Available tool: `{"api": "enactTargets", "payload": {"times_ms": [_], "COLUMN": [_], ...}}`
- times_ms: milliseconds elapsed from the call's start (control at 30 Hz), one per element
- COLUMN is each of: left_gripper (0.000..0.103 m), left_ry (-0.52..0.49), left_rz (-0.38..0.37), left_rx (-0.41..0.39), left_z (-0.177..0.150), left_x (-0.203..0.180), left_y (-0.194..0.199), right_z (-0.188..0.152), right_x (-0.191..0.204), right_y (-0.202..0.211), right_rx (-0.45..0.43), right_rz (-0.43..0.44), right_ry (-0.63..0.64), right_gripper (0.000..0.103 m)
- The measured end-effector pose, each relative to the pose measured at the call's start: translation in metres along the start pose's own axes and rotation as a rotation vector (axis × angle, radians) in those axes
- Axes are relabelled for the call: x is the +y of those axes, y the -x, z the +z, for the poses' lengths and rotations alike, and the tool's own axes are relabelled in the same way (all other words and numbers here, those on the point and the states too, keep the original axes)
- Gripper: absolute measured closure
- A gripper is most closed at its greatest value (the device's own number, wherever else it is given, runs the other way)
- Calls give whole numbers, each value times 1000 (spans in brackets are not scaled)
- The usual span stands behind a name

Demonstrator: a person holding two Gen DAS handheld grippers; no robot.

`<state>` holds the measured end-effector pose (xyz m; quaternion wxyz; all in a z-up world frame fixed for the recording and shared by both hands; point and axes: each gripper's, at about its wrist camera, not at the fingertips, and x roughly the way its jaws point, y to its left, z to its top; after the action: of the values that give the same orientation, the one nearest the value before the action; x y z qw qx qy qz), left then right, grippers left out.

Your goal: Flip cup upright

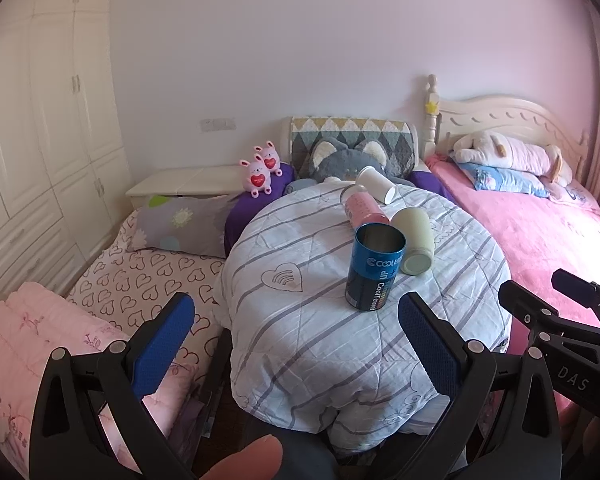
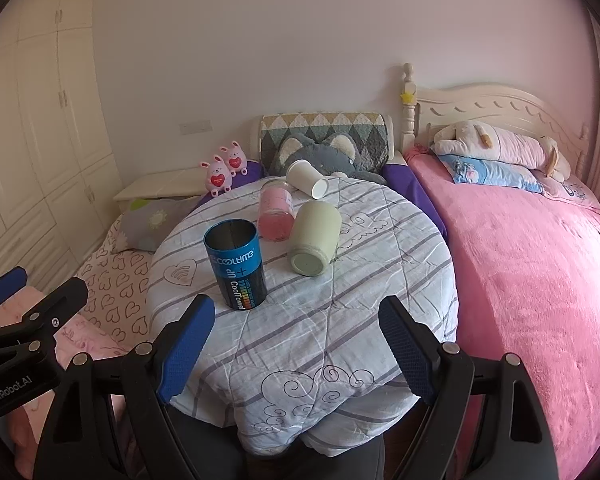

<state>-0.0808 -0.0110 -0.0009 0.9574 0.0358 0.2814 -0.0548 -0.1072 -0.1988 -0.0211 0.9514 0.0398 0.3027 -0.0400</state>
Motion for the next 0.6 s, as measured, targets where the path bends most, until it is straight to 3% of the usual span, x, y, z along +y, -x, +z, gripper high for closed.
{"api": "enactTargets", "payload": {"times_ms": [600], "left_gripper": [0], "left_ry": [2], "left_rz": [26], "left_rx": [19], "left_z": [-4], "left_x": [2], "left_y": [-9], "right_z": [-1], "right_x": [0], "right_y": [-5], "right_rx": [15], "right_rz": [8], "right_ry": [0], "right_gripper": [18]}}
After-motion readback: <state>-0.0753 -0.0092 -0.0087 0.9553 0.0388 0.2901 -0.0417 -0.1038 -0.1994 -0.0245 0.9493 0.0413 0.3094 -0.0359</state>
